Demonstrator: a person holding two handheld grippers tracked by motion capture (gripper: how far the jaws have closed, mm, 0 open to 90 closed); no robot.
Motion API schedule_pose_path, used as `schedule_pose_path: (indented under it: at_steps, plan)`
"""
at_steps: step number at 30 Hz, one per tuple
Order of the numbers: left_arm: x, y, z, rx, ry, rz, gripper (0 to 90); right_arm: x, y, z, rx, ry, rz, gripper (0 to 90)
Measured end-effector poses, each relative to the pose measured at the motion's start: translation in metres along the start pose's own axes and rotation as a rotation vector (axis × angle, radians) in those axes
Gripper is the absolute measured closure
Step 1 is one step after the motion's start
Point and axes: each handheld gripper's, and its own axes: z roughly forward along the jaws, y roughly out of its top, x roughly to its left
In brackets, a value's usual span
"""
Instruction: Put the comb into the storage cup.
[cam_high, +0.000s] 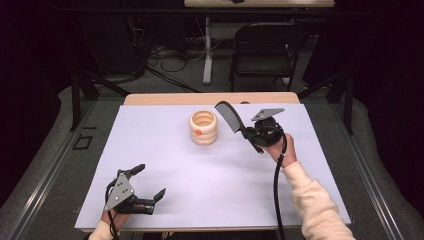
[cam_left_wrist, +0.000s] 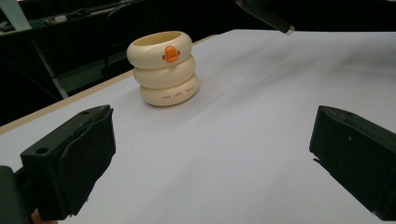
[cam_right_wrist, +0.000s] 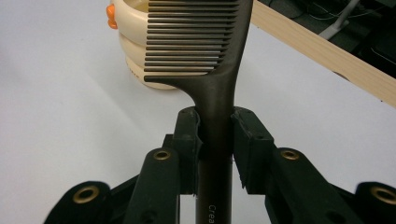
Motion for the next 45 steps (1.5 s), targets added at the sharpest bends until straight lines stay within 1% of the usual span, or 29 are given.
schedule_pose_path:
  at_steps: [4, 13, 15, 17, 18, 22, 23, 26, 31, 33, 38, 45]
  plan:
    - [0.0, 0.0, 0.0, 0.005, 0.002, 0.0, 0.3, 0.001, 0.001, 0.001, -0.007, 0.002, -0.007, 72.0]
    - [0.001, 0.0, 0.0, 0.004, 0.002, -0.003, 0.3, 0.003, 0.006, 0.0, -0.035, 0.011, 0.0, 72.0]
    - [0.001, 0.0, 0.0, 0.003, 0.003, -0.005, 0.3, 0.005, 0.008, 0.0, -0.039, 0.016, -0.004, 72.0]
    - [0.001, 0.0, 0.0, 0.004, 0.001, -0.003, 0.3, 0.006, 0.01, 0.0, -0.047, 0.024, 0.003, 72.0]
    - [0.001, 0.0, 0.0, 0.004, 0.0, -0.002, 0.3, 0.006, 0.01, 0.0, -0.049, 0.024, -0.004, 72.0]
    - [0.001, -0.001, 0.001, 0.005, 0.002, -0.004, 0.3, 0.008, 0.014, 0.002, -0.052, 0.04, -0.002, 72.0]
    - [0.001, -0.001, 0.001, 0.007, 0.003, -0.007, 0.3, 0.009, 0.014, 0.003, -0.054, 0.037, -0.01, 72.0]
    - [0.002, -0.001, 0.001, 0.007, 0.001, -0.007, 0.3, 0.008, 0.017, 0.003, -0.062, 0.045, 0.0, 72.1]
    - [0.002, -0.001, 0.002, 0.004, 0.001, -0.006, 0.4, 0.01, 0.022, 0.004, -0.063, 0.04, -0.014, 72.0]
    - [0.002, -0.001, 0.002, 0.006, 0.002, -0.011, 0.4, 0.011, 0.024, 0.004, -0.066, 0.043, -0.014, 72.0]
    - [0.003, -0.001, 0.002, 0.007, 0.004, -0.009, 0.4, 0.01, 0.03, 0.006, -0.071, 0.045, -0.017, 72.0]
    - [0.002, -0.001, 0.003, 0.009, 0.005, -0.015, 0.5, 0.009, 0.037, 0.009, -0.077, 0.046, -0.025, 72.1]
